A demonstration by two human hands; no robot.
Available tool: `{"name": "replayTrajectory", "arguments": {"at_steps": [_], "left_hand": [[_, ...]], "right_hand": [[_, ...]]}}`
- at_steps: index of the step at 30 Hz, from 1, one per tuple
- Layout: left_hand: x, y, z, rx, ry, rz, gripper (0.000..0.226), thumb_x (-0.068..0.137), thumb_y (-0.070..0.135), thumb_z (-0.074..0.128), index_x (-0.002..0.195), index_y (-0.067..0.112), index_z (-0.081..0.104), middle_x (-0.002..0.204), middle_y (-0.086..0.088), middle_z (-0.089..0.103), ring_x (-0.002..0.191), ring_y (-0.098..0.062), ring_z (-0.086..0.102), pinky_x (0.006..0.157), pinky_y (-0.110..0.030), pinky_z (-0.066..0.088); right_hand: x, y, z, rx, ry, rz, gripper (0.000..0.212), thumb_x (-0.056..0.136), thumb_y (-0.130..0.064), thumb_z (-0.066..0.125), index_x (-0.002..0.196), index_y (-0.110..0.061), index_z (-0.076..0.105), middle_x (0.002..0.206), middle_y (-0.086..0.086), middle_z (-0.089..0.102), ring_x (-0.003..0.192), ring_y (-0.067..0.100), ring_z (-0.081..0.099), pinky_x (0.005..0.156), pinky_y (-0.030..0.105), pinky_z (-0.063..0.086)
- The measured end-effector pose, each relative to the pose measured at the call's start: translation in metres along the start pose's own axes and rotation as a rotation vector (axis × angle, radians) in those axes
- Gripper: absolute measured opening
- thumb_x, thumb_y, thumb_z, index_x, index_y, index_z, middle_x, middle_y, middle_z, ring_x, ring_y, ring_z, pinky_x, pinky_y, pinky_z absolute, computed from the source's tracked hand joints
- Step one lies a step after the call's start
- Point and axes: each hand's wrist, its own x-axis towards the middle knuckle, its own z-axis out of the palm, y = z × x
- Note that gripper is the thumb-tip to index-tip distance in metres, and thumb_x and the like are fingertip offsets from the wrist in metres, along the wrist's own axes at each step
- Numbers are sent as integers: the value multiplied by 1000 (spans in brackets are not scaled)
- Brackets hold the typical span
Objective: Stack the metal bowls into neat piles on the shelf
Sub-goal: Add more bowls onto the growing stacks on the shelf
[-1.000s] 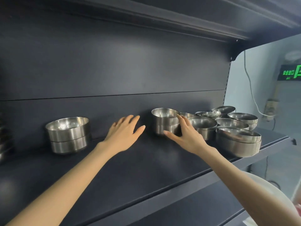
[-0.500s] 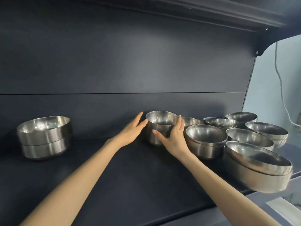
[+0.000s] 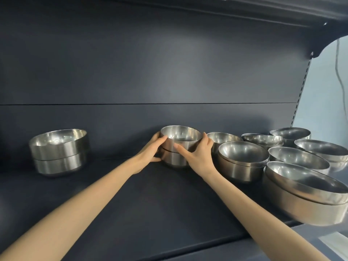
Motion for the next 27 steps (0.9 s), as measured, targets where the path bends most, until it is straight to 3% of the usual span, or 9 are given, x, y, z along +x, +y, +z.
{"name": "replayTrajectory", "arguments": {"at_steps": [6, 12, 17, 21, 25, 27], "left_hand": [[-37, -1, -23, 34, 68, 24, 50, 98, 49, 41, 145, 39, 28, 141, 12, 40, 130, -11, 41, 104, -41, 44], [-72, -5, -52, 96, 143, 28, 61, 95, 49, 43, 149, 28, 24, 139, 15, 39, 124, -6, 42, 100, -33, 45], [-86, -9, -66, 147, 173, 34, 57, 95, 44, 48, 145, 24, 29, 137, 8, 46, 113, -1, 49, 93, -25, 45], [-86, -10, -69, 172, 170, 43, 67, 90, 46, 54, 147, 25, 27, 138, 9, 45, 112, 1, 51, 99, -30, 45], [-86, -11, -69, 138, 151, 54, 88, 73, 55, 61, 149, 30, 23, 142, 11, 42, 114, 2, 52, 104, -40, 45], [-86, -13, -69, 107, 147, 53, 92, 70, 54, 64, 149, 30, 23, 145, 11, 41, 117, -2, 53, 103, -42, 46]], "right_hand": [[-9, -15, 13, 47, -94, -23, 108, 76, -40, 79, 150, -2, 11, 149, 8, 18, 139, 19, 26, 100, 14, 23], [-20, -33, 36, 81, -202, -72, 103, 74, -41, 81, 149, -6, 20, 146, 5, 24, 136, 15, 30, 99, 16, 28], [-25, -38, 44, 108, -261, -89, 103, 77, -39, 79, 151, -8, 14, 149, 3, 21, 139, 16, 28, 104, 19, 29], [-26, -37, 43, 143, -293, -90, 105, 76, -39, 79, 151, -9, 12, 150, 2, 21, 139, 16, 29, 114, 32, 32], [-23, -32, 42, 156, -316, -104, 96, 78, -38, 78, 149, -14, 19, 133, -9, 26, 128, 10, 35, 105, 23, 35], [-21, -29, 42, 184, -340, -88, 97, 78, -40, 77, 151, -17, 16, 134, -11, 26, 129, 10, 35, 106, 25, 35]]}}
